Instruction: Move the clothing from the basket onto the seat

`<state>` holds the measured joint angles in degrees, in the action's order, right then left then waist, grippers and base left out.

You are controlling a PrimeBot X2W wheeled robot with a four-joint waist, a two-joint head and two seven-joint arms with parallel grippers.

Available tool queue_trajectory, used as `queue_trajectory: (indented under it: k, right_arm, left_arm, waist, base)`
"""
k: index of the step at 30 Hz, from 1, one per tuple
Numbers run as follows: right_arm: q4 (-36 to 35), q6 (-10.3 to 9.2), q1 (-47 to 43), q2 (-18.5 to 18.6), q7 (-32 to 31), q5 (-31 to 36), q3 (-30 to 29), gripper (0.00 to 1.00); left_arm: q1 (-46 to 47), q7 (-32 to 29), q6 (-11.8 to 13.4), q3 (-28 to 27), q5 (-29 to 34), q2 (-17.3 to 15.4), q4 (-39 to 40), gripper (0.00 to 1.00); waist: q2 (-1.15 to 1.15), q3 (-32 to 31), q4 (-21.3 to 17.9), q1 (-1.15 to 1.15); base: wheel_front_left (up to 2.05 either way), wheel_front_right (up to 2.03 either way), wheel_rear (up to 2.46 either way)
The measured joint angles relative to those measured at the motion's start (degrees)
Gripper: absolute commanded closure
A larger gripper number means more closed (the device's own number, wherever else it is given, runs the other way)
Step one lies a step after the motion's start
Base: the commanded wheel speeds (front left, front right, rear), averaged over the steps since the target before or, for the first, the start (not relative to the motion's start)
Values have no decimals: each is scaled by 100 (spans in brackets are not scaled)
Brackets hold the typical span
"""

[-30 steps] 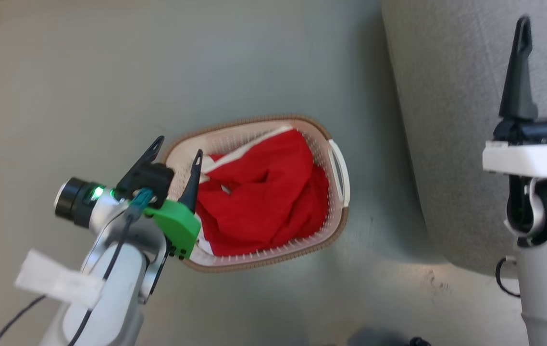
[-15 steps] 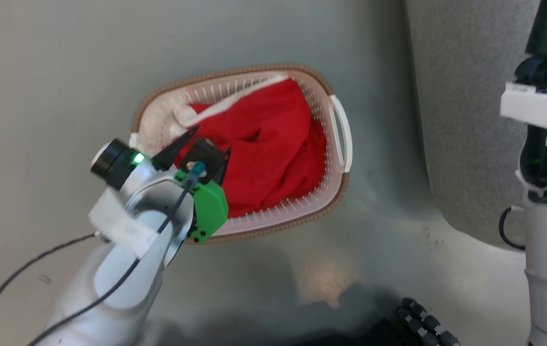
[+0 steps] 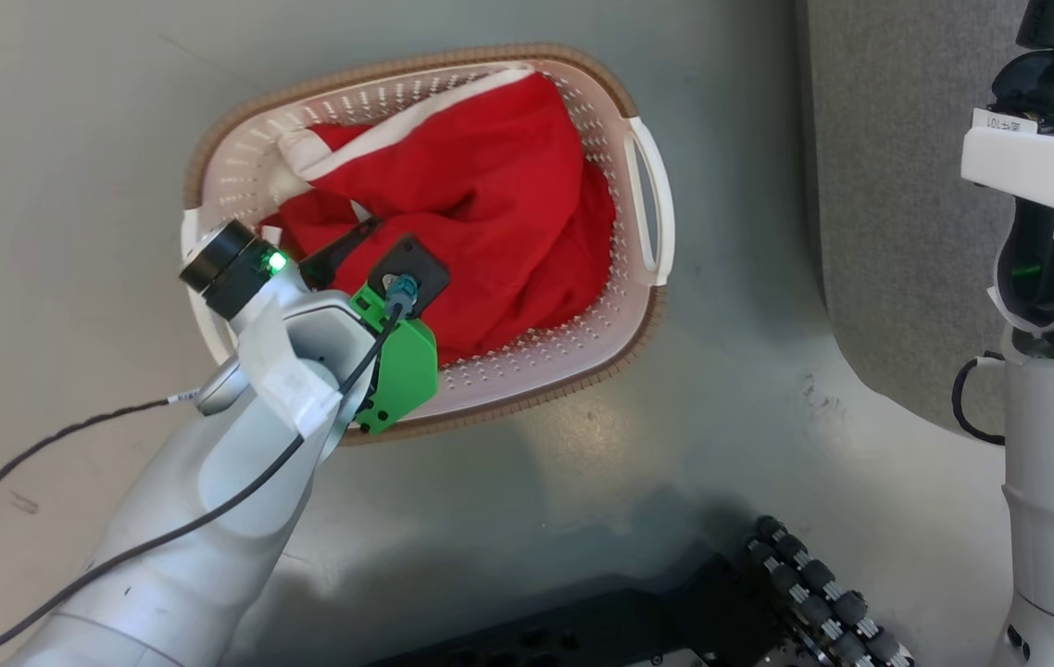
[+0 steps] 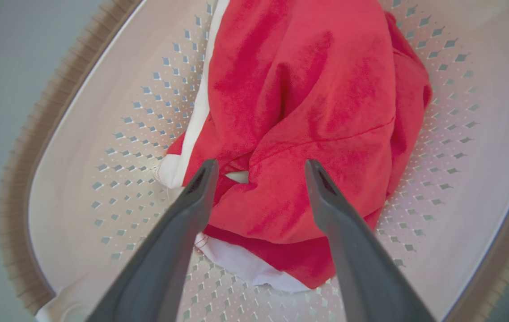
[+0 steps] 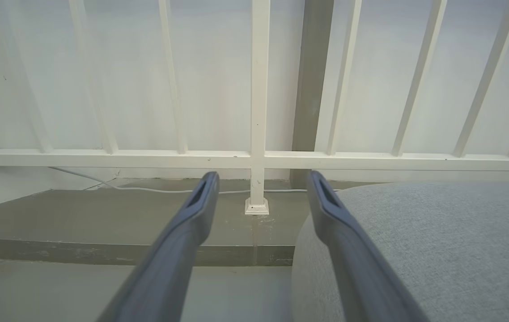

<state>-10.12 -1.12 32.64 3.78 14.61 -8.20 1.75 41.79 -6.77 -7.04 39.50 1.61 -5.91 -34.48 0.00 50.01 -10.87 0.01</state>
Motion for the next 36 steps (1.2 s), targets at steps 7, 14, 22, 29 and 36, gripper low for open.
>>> queue_trajectory:
  k: [7,14,22,29,36]
  right_arm:
    - [12,-1,83,-24,0,0,135,0]
    - [10,-4,146,-38,0,-2,292,0]
    - [-40,-59,241,-52,0,-1,363,0]
    - [-42,-105,243,-56,0,7,392,0]
    - [-44,-151,243,-56,0,16,432,0]
  left_arm:
    - [291,127,-8,293,15,20,-408,0]
    - [650,282,-9,721,26,20,-834,0]
    - [1044,396,-9,1068,-9,20,-1249,0]
    - [1259,490,-9,1112,-102,25,-1579,0]
    - [1358,542,-9,1460,-236,131,-1906,0]
  waist:
    - [0,175,-186,0]
    - [0,319,-398,0]
    - [0,502,-552,0]
    - [0,553,-575,-1]
    - [0,576,-550,-1]
  base:
    - [0,0,0]
    - [0,0,0]
    - [0,0,0]
    - [0,0,0]
    - [0,0,0]
